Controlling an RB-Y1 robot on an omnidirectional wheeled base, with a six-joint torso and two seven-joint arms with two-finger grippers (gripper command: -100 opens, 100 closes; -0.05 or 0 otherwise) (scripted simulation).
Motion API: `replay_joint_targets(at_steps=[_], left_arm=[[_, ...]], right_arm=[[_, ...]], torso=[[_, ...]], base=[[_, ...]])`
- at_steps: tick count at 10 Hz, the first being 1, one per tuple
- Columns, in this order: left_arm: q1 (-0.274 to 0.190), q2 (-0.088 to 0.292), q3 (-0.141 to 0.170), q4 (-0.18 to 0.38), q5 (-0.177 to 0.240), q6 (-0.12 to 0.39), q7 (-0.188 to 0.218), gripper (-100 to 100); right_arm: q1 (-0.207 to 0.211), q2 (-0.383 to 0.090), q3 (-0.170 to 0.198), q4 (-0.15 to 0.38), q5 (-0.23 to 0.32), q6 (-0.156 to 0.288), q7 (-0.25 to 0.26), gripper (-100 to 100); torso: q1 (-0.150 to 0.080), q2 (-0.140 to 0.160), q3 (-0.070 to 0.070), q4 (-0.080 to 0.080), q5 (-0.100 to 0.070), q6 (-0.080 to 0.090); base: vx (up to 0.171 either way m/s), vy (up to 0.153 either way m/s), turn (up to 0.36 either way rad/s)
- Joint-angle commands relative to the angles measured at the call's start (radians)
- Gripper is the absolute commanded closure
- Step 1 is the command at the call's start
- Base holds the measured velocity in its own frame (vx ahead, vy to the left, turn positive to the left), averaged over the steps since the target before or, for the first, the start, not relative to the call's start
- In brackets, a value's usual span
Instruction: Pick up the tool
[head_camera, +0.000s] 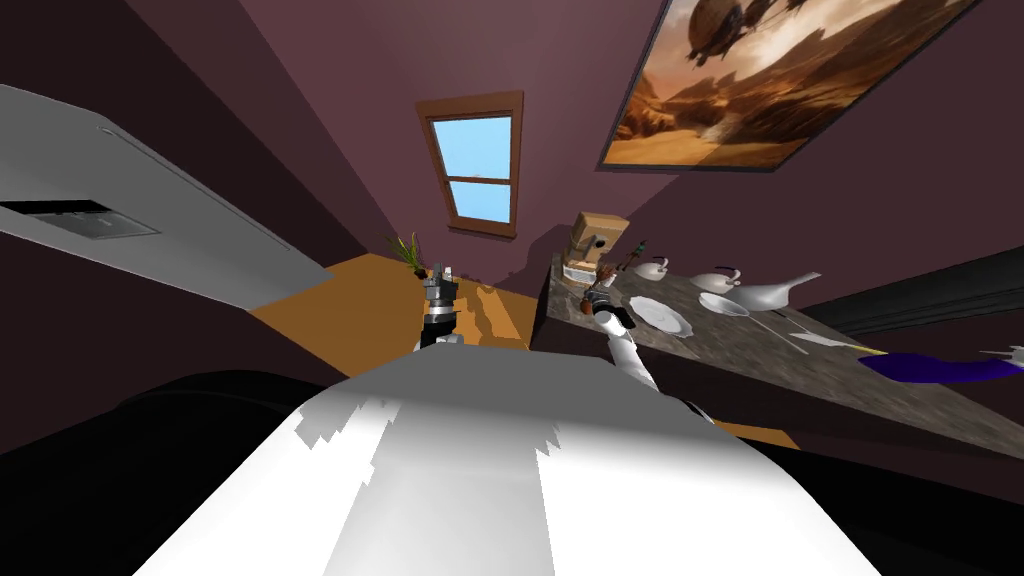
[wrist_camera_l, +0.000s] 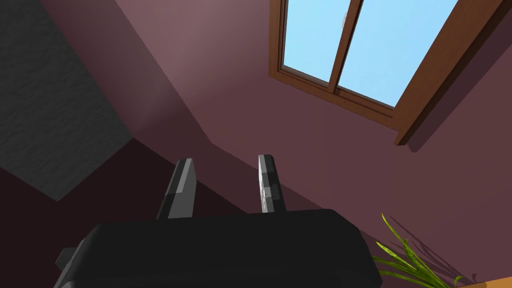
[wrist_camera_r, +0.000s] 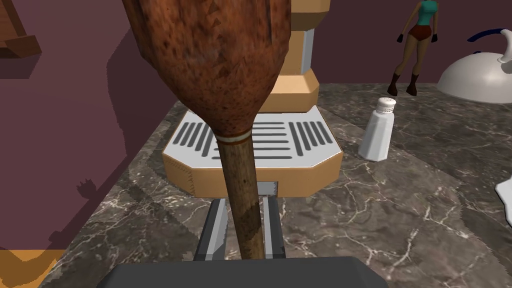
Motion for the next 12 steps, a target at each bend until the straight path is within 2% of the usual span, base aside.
replay_joint_targets(at_steps=[1, 2, 3, 4, 5, 6, 7, 8, 9, 11, 12], left_arm=[[0.000, 0.000, 0.000, 0.000, 0.000, 0.000, 0.000, 0], [0.000, 0.000, 0.000, 0.000, 0.000, 0.000, 0.000, 0], [0.000, 0.000, 0.000, 0.000, 0.000, 0.000, 0.000, 0], [0.000, 0.000, 0.000, 0.000, 0.000, 0.000, 0.000, 0], [0.000, 0.000, 0.000, 0.000, 0.000, 0.000, 0.000, 0], [0.000, 0.000, 0.000, 0.000, 0.000, 0.000, 0.000, 0], [0.000, 0.000, 0.000, 0.000, 0.000, 0.000, 0.000, 0], [0.000, 0.000, 0.000, 0.000, 0.000, 0.000, 0.000, 0], [0.000, 0.000, 0.000, 0.000, 0.000, 0.000, 0.000, 0], [0.000, 0.000, 0.000, 0.000, 0.000, 0.000, 0.000, 0], [0.000, 0.000, 0.000, 0.000, 0.000, 0.000, 0.000, 0]], right_arm=[[0.006, 0.050, -0.001, -0.050, 0.031, 0.049, 0.038, 100], [0.006, 0.078, -0.001, -0.070, 0.031, 0.049, 0.038, 100], [0.013, 0.121, 0.004, -0.116, 0.058, 0.088, 0.073, 100], [0.013, 0.141, 0.004, -0.131, 0.058, 0.088, 0.073, 100], [0.021, 0.170, 0.009, -0.168, 0.086, 0.117, 0.108, 100], [0.028, 0.234, 0.014, -0.230, 0.114, 0.165, 0.143, 100], [0.028, 0.269, 0.014, -0.255, 0.114, 0.165, 0.143, 100], [0.036, 0.312, 0.019, -0.297, 0.142, 0.203, 0.178, 100], [0.036, 0.333, 0.019, -0.316, 0.142, 0.203, 0.178, 100], [0.031, 0.325, 0.020, -0.303, 0.138, 0.196, 0.178, 100], [0.030, 0.326, 0.020, -0.305, 0.139, 0.198, 0.178, 0]], torso=[[0.000, 0.000, 0.000, 0.000, 0.000, 0.000], [-0.001, -0.001, 0.000, 0.000, 0.000, 0.004], [-0.001, -0.002, -0.001, 0.000, 0.000, 0.001], [-0.001, -0.004, -0.002, -0.001, -0.001, 0.002], [-0.001, -0.003, -0.002, -0.001, -0.001, 0.001], [-0.003, -0.003, -0.002, -0.001, 0.000, 0.004], [-0.003, -0.007, -0.004, -0.001, -0.001, 0.002], [-0.001, -0.005, -0.003, -0.001, -0.001, 0.000], [-0.001, -0.005, -0.003, -0.001, -0.001, 0.002], [-0.001, 0.000, 0.000, 0.000, -0.001, 0.000], [-0.002, 0.002, 0.001, 0.000, -0.001, 0.001]], base=[[0.061, -0.033, -0.361], [0.073, -0.024, -0.265], [0.110, -0.032, -0.367], [0.097, -0.017, -0.222], [0.112, -0.046, -0.440], [0.170, -0.047, -0.520], [0.121, -0.008, -0.229], [0.111, -0.011, -0.389], [0.081, 0.011, -0.221], [0.019, 0.006, 0.020], [0.000, 0.000, 0.000]])
